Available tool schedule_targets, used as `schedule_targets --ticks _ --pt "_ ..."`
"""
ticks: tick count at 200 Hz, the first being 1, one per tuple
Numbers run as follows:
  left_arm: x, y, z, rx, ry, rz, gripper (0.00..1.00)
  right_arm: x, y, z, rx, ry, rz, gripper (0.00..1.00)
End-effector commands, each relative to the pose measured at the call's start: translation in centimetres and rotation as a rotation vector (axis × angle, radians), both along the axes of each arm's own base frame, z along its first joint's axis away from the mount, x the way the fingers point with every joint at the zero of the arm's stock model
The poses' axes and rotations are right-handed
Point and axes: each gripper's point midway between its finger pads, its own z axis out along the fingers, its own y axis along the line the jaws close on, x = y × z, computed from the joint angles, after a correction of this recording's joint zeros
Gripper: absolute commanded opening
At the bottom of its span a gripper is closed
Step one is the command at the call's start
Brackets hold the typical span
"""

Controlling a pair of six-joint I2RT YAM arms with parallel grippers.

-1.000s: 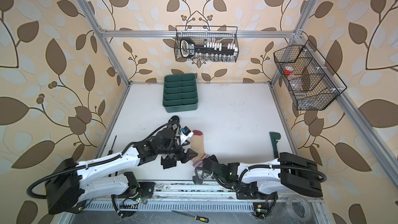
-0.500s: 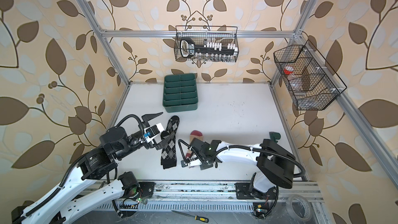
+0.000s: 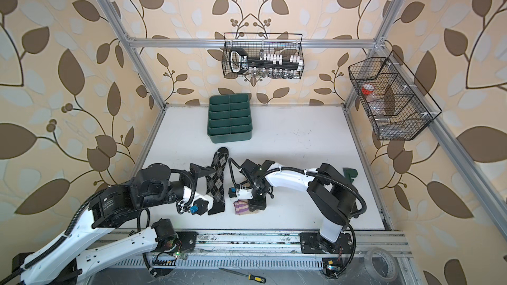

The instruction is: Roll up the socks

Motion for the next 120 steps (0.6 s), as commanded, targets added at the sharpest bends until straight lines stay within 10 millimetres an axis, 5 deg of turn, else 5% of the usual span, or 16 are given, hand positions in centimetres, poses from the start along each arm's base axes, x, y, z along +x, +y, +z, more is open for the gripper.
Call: schedule_targets --ticks 1,47,75,120 --pt "-1.3 -0.2 -4.0 0.185 -0.049 -0.095 0.97 -1.0 0.1 -0.2 -0.024 0.121 -0.041 0.08" --pt "-3.7 -2.5 -10.3 0.351 -0.119 -0.171 0.94 -1.1 0.2 -1.3 -0.078 0.197 -0.06 0.08" --pt "-2.7 -4.0 -14.0 0.378 -0.259 -0.114 0.92 -1.4 0.2 -1.4 -0.075 0.228 -0.061 0.08" --pt "-1.0 -6.9 -16.3 0.278 -0.304 0.017 0.89 -1.3 0.1 -1.3 -0.067 0.274 -0.076 0.08"
